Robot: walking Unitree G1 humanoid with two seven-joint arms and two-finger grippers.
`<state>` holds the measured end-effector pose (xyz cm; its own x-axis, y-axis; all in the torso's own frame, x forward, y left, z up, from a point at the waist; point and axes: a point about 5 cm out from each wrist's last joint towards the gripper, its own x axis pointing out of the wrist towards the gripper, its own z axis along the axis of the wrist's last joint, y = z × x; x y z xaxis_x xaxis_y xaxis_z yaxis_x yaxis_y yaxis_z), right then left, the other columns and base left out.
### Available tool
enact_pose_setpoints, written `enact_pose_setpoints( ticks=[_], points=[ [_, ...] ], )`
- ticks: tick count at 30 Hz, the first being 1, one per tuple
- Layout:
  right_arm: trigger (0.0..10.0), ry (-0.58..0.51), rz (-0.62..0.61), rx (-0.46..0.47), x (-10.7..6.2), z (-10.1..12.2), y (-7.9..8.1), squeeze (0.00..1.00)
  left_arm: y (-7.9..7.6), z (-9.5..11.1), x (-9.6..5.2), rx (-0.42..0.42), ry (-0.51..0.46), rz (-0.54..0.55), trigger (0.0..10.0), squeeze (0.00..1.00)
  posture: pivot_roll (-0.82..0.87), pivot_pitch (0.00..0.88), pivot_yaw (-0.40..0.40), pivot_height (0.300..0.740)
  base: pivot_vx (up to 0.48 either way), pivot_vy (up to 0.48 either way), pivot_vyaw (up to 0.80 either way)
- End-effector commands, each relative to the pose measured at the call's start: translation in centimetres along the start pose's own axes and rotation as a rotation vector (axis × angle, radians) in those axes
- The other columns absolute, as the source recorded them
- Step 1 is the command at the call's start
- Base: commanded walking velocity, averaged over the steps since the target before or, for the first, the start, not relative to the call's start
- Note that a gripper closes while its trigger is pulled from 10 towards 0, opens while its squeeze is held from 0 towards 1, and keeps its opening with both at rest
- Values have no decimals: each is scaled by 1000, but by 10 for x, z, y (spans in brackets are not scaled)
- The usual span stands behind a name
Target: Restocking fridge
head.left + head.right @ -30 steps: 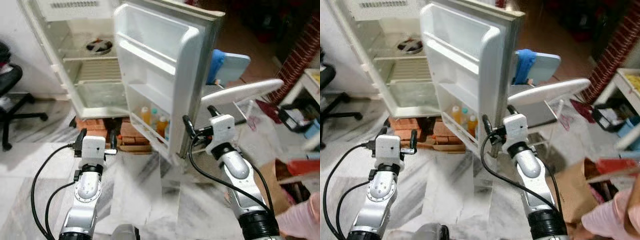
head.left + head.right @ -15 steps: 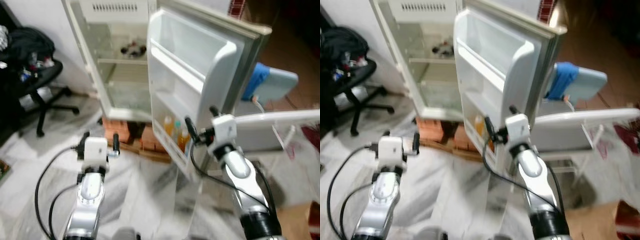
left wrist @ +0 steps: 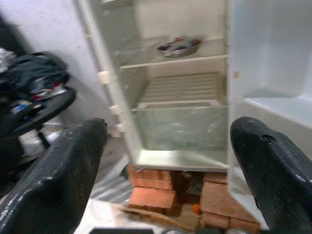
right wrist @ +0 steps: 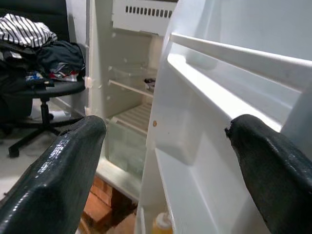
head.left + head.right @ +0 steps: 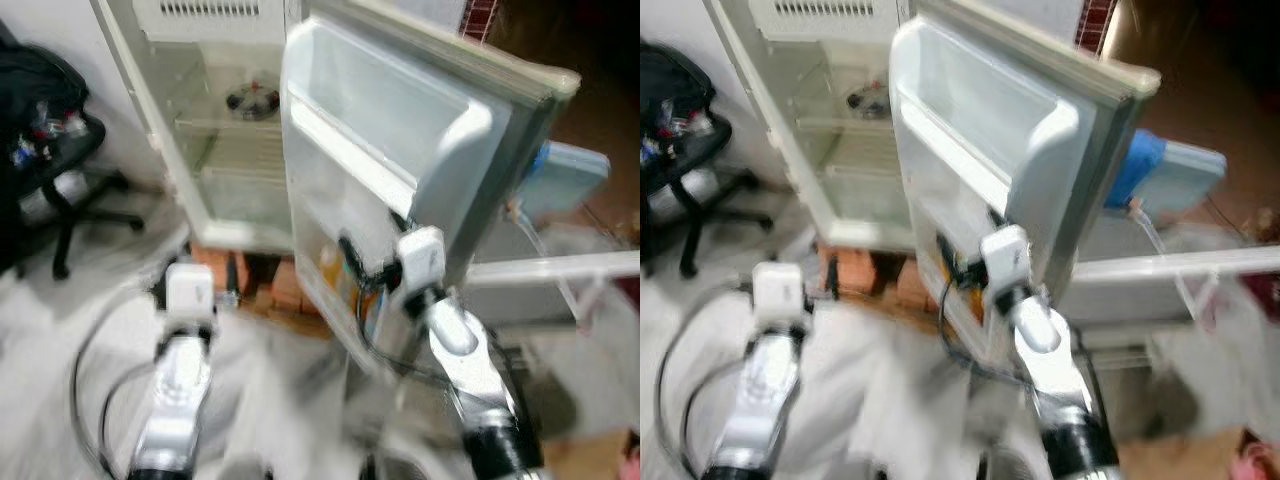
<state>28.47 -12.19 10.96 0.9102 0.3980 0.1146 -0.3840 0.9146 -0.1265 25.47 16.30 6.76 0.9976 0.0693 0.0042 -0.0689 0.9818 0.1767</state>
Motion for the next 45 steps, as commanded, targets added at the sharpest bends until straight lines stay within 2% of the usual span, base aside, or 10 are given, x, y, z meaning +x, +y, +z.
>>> enact_pose_setpoints(
  ticks=[1, 3, 8, 10, 12, 16, 25, 29, 33, 45],
  points=[
    [10000, 67, 41, 60, -9, -11, 0, 0, 9, -3, -1, 17, 15, 18, 10000, 0, 58, 47, 5, 740, 0, 0, 0],
    [10000, 150, 132, 91, -20, -23, 6, 0, 9, -4, -1, 19, 18, 17, 10000, 0, 58, 47, 4, 740, 0, 0, 0],
    [10000, 309, 174, 65, -43, -44, 0, 0, 10, -5, -2, 23, 23, 13, 10000, 0, 57, 46, 2, 740, 0, 0, 0],
    [10000, 324, 158, 54, -45, -46, -4, 0, 10, -5, -3, 27, 28, 10, 10000, 0, 57, 47, 5, 740, 0, 0, 0],
    [10000, 363, 25, -30, -43, -49, -25, 0, 10, -9, -4, 45, 57, -7, 10000, 0, 56, 46, 9, 740, 0, 0, 0],
    [10000, 317, -117, -76, -34, -39, -45, 0, 13, -19, -7, 62, 118, -20, 10000, 0, 63, 43, 13, 740, 0, 0, 0],
    [10000, 262, -240, -132, -31, -23, -67, 0, 21, -23, -12, 87, 143, -15, 10000, 0, 71, 45, 14, 740, 0, 0, 0],
    [10000, 238, -241, -92, -33, -22, -65, 0, 23, -24, -15, 88, 154, -13, 10000, 0, 67, 47, 16, 740, 0, 0, 0],
    [10000, 209, -184, -26, -44, -21, -53, 0, 23, -24, -16, 84, 153, -16, 10000, 0, 60, 50, 21, 740, 0, -246, 0],
    [10000, 231, -151, 8, -52, -29, -38, 0, 23, -23, -17, 75, 149, -22, 10000, 0, 62, 53, 26, 740, 0, -216, 0]
  ],
)
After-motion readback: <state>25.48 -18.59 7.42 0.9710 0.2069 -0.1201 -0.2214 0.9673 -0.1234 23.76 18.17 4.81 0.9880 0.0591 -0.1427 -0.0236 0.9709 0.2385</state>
